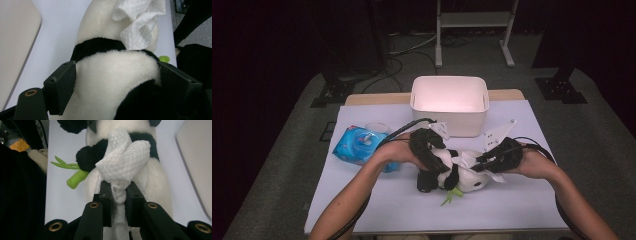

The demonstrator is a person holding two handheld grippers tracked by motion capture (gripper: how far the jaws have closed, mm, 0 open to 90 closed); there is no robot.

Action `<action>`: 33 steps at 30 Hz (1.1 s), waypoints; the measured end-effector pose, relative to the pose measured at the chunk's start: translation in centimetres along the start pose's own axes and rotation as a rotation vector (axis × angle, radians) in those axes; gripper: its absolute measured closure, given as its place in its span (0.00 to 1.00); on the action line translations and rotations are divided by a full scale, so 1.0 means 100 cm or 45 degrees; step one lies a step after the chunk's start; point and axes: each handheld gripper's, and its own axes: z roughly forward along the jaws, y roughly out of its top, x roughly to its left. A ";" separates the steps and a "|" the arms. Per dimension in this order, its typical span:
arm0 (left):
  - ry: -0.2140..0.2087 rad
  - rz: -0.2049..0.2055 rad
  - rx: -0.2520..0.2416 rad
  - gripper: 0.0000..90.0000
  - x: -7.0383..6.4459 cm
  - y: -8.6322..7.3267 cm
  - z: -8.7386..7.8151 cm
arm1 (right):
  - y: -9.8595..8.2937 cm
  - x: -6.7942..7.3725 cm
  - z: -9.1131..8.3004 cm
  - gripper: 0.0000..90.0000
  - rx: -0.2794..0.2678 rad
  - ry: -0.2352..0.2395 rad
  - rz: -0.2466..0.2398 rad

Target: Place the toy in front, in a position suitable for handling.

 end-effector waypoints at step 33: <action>-0.013 -0.030 -0.142 0.19 -0.029 -0.031 -0.004 | 0.043 0.029 0.022 0.86 0.017 0.022 -0.186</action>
